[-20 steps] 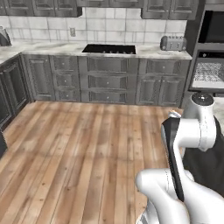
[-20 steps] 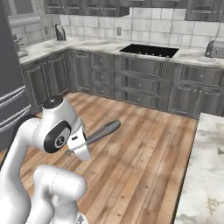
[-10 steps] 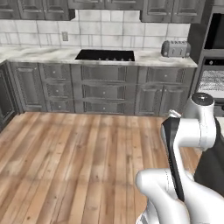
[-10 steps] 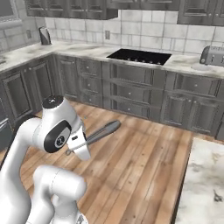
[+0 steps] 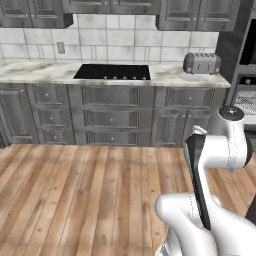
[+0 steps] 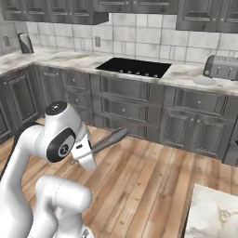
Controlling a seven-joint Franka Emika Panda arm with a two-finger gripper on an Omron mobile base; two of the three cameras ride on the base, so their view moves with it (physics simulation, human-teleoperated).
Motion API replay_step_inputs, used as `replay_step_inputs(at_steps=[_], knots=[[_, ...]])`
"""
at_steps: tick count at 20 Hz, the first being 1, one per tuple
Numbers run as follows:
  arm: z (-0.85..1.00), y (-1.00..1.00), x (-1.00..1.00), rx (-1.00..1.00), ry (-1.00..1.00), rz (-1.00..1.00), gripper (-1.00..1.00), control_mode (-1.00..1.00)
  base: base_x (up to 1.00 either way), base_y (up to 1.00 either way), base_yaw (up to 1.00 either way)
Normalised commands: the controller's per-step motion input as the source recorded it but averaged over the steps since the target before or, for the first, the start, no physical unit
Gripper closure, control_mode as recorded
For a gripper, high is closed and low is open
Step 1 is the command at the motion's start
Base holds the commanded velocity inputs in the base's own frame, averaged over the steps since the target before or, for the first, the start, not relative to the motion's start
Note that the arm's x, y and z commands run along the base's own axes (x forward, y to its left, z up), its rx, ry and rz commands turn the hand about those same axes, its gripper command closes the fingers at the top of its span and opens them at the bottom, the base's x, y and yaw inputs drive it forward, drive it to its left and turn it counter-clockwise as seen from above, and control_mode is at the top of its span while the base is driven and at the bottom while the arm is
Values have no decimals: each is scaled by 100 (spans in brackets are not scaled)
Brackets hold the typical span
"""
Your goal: Pick up the tongs from the counter and place them near the plate next to the oven.
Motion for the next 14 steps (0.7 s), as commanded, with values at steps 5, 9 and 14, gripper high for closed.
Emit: replay_step_inputs(at_steps=[5, 9, 14], knots=[[0, 0, 0, 0, 0, 0, 100, 100, 98, -12, -7], [0, 0, 0, 0, 0, 0, 100, 100, 90, -27, -5], [0, 0, 0, 0, 0, 0, 100, 100, 95, -31, -4]])
